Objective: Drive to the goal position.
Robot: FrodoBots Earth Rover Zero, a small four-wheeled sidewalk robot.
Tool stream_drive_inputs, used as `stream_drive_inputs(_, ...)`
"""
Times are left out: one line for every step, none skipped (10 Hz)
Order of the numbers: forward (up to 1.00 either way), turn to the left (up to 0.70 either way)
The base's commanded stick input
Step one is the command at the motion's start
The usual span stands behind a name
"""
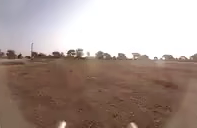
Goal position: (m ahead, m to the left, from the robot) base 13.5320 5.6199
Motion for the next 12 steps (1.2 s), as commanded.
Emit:
stream_drive_inputs(0.70, 0.00)
stream_drive_inputs(0.70, 0.00)
stream_drive_inputs(0.70, 0.00)
stream_drive_inputs(0.70, 0.00)
stream_drive_inputs(0.70, 0.00)
stream_drive_inputs(0.70, 0.00)
stream_drive_inputs(0.70, 0.00)
stream_drive_inputs(0.70, 0.00)
stream_drive_inputs(0.70, 0.00)
stream_drive_inputs(0.70, 0.00)
stream_drive_inputs(0.70, 0.00)
stream_drive_inputs(0.70, 0.00)
